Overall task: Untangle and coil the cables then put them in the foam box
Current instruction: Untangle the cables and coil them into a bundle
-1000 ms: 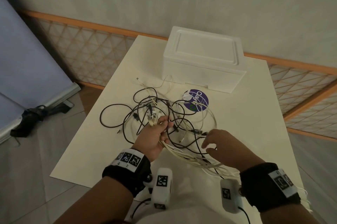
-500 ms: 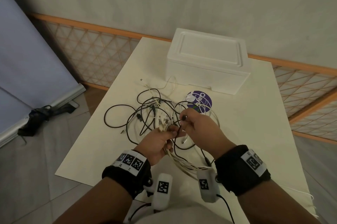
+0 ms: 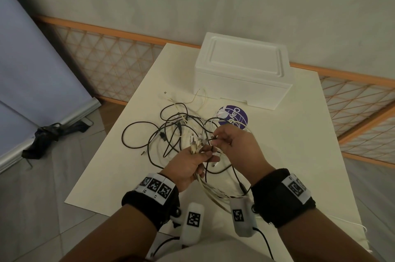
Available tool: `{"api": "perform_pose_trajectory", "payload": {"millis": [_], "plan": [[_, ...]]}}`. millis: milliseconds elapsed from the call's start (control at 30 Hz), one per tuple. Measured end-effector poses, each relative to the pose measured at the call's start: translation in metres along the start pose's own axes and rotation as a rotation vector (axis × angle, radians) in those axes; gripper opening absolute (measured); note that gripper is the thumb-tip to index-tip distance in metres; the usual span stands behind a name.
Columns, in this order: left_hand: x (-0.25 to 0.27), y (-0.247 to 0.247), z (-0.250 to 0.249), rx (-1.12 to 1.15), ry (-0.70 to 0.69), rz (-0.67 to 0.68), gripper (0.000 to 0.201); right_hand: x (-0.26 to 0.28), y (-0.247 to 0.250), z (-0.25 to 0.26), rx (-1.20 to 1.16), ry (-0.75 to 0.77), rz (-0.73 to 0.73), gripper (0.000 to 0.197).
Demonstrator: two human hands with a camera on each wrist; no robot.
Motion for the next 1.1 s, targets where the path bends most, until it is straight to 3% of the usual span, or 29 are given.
{"api": "perform_pose_trajectory", "payload": {"millis": [167, 300, 467, 600, 867, 1100], "plan": [[0.001, -0.007, -0.003, -0.089, -0.024, 0.036, 0.012, 0.003, -0.004, 0.002, -0.031, 0.017, 0.048, 0.012], [0.002, -0.015, -0.009, -0.07, -0.055, 0.044, 0.024, 0.007, -0.011, 0.004, -0.002, 0.055, 0.036, 0.023], [-0.005, -0.007, -0.006, 0.085, -0.041, -0.078, 0.019, 0.011, -0.027, -0.011, -0.037, -0.149, 0.271, 0.046], [-0.007, -0.006, -0.002, 0.134, -0.039, -0.087, 0.022, 0.017, -0.031, -0.011, -0.082, -0.183, 0.378, 0.032], [-0.012, -0.005, -0.001, 0.129, -0.065, -0.106, 0.02, 0.016, -0.032, -0.016, -0.044, -0.204, 0.327, 0.018], [-0.011, -0.014, -0.008, 0.173, -0.094, -0.011, 0.021, 0.014, -0.034, -0.016, -0.061, -0.224, 0.31, 0.009]]}}
Point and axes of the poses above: each hand's wrist, its own x-axis away from the middle knuckle, its own y-axis out of the back of the hand, z = x × y, the point moved 5 cm from there along -x, towards the middle knuckle, and after that the axes turned 3 degrees about -y, right-handed, at the moved point
